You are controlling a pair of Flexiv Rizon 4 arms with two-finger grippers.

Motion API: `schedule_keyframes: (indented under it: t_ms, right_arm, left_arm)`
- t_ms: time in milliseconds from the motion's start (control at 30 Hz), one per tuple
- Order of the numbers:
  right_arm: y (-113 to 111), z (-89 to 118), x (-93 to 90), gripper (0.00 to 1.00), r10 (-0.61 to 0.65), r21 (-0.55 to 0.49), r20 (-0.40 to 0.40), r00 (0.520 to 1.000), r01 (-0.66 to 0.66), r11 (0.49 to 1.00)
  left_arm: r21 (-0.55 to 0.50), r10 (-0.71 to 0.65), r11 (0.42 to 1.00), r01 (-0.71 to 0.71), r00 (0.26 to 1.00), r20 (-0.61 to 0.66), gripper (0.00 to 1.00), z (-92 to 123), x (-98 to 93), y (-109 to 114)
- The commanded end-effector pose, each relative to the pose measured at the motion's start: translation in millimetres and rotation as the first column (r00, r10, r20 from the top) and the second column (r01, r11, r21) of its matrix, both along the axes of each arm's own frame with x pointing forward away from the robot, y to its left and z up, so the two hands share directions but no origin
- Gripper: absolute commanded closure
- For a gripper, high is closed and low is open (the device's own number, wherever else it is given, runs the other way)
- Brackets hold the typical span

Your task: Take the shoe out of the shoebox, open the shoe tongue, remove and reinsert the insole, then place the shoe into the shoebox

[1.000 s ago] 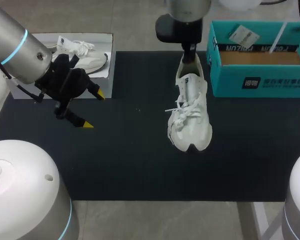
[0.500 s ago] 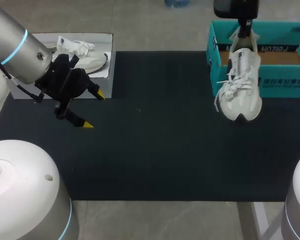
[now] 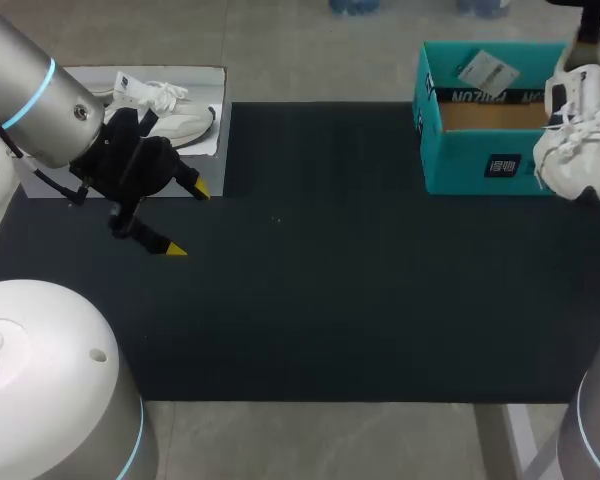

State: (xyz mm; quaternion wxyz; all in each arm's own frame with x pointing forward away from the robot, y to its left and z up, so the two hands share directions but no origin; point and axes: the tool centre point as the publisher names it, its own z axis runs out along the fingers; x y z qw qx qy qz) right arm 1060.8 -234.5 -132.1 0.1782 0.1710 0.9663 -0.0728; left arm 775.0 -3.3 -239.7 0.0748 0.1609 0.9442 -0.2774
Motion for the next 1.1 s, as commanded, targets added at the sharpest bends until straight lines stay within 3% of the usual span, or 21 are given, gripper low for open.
schedule_keyframes:
  t_ms: [33, 300, 800, 867, 933, 1033, 1100]
  right_arm:
    - [-19.3, 4.7, 19.6, 1.00, 0.037, 0.088, 0.004, 0.999, -0.037, 0.995]
    - [-23.9, 4.2, 36.9, 1.00, 0.059, 0.077, -0.028, 0.998, -0.056, 0.995]
    - [-23.9, 4.2, 36.9, 1.00, 0.059, 0.077, -0.028, 0.998, -0.056, 0.995]
    - [-23.6, 3.3, 42.0, 1.00, -0.070, 0.051, -0.051, 0.996, 0.072, 0.996]
    - [-25.0, 8.0, 46.9, 1.00, -0.246, 0.083, -0.055, 0.968, 0.250, 0.965]
    - [-23.5, 17.7, 47.2, 1.00, -0.441, 0.101, -0.028, 0.897, 0.442, 0.891]
    - [-20.9, 22.5, 45.2, 1.00, -0.583, 0.074, -0.044, 0.811, 0.585, 0.808]
  left_arm:
    - [0.003, 0.001, 1.000, -0.001, 1.000, 0.001, 0.00, -0.1, -0.5, -0.1]
    - [0.003, 0.001, 1.000, -0.001, 1.000, 0.001, 0.00, -0.1, -0.5, -0.1]
    - [0.003, 0.001, 1.000, -0.001, 1.000, 0.001, 0.00, -0.1, -0.5, -0.1]
    - [0.003, 0.001, 1.000, -0.001, 1.000, 0.001, 0.00, -0.1, -0.5, -0.1]
    - [0.003, 0.001, 1.000, -0.001, 1.000, 0.001, 0.00, -0.1, -0.5, -0.1]
    - [0.003, 0.001, 1.000, -0.001, 1.000, 0.001, 0.00, -0.1, -0.5, -0.1]
    - [0.003, 0.001, 1.000, -0.001, 1.000, 0.001, 0.00, -0.1, -0.5, -0.1]
